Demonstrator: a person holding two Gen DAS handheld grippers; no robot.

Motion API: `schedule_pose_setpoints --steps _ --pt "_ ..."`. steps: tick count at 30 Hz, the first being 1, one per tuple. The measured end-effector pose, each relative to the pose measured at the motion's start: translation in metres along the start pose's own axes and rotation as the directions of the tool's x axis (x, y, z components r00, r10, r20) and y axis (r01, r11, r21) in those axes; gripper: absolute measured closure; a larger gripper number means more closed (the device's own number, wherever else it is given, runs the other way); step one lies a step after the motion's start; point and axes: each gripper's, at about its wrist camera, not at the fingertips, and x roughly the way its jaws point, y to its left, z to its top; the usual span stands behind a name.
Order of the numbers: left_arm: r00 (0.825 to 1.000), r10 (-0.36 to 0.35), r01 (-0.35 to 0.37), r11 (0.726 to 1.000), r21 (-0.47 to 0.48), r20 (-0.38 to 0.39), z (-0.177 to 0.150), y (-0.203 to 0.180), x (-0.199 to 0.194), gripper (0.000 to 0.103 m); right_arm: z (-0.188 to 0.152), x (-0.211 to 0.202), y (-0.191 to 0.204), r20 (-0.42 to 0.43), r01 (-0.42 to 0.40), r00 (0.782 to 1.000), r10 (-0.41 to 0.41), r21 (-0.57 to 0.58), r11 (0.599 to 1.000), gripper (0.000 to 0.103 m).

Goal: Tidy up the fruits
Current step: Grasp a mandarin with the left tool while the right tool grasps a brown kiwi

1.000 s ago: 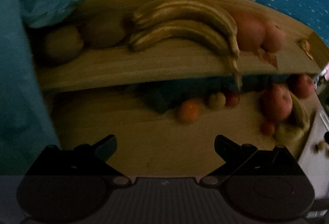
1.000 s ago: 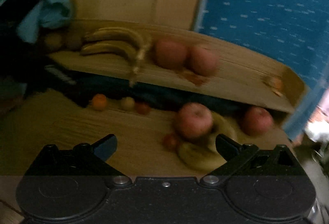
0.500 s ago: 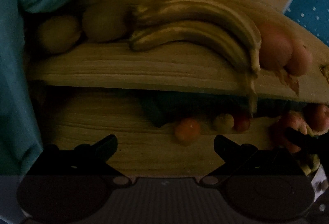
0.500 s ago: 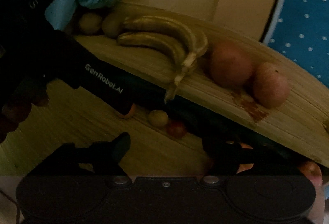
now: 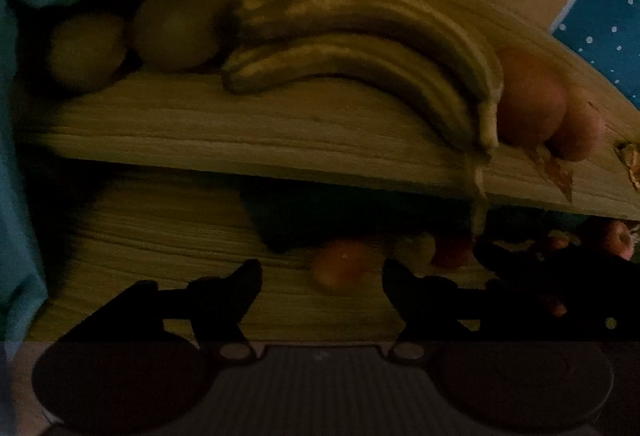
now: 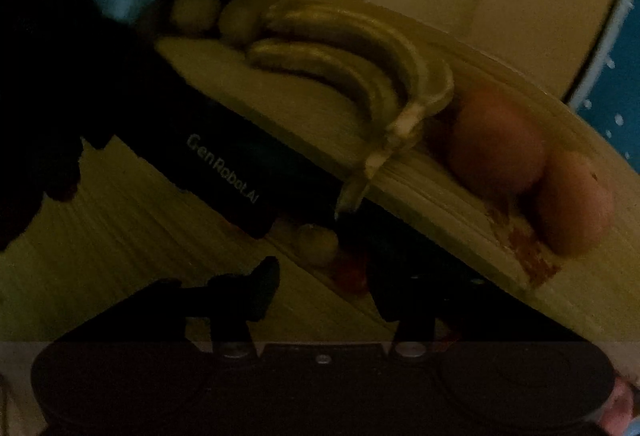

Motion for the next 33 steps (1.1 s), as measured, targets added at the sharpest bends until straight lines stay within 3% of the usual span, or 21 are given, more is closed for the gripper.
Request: schedule_pose_setpoints --steps 4,13,16,23,26,30,33 --pt "1.0 -0.013 0.013 1.0 0.004 -0.02 0.002 -0.001 0.006 0.051 0.002 0.003 -0.002 0.009 -0.005 1.0 0.005 0.004 1.0 0.058" --pt "0.999 -0.002 0.003 1.0 0.017 -0.041 0.008 -0.002 0.011 0.059 0.009 0.012 -0.005 0.029 -0.003 1.0 0.003 -0.009 1.0 0.062" --pt "0.999 -0.001 0.002 1.0 0.029 -0.048 0.011 -0.002 0.011 0.066 0.009 0.012 -0.005 0.033 -0.007 0.999 0.007 -0.009 1.0 0.066" --pt "0.999 0.006 -0.004 0.999 0.04 -0.052 0.013 -0.002 0.009 0.069 0.012 0.013 0.0 0.03 -0.018 0.999 0.019 -0.045 0.999 0.074" --pt "0.998 0.008 -0.006 0.999 0.039 -0.054 0.012 -0.002 0.007 0.069 0.015 0.011 0.001 0.018 -0.013 1.0 0.014 -0.038 0.999 0.086" --pt "0.998 0.005 -0.003 0.999 0.035 -0.058 0.003 0.004 0.001 0.069 0.015 0.01 0.009 0.004 0.0 1.0 0.0 -0.037 0.999 0.086" --pt "0.998 0.004 -0.002 1.0 0.029 -0.061 -0.006 0.011 -0.003 0.069 0.015 0.01 0.012 0.002 0.017 1.0 -0.017 -0.039 0.999 0.077"
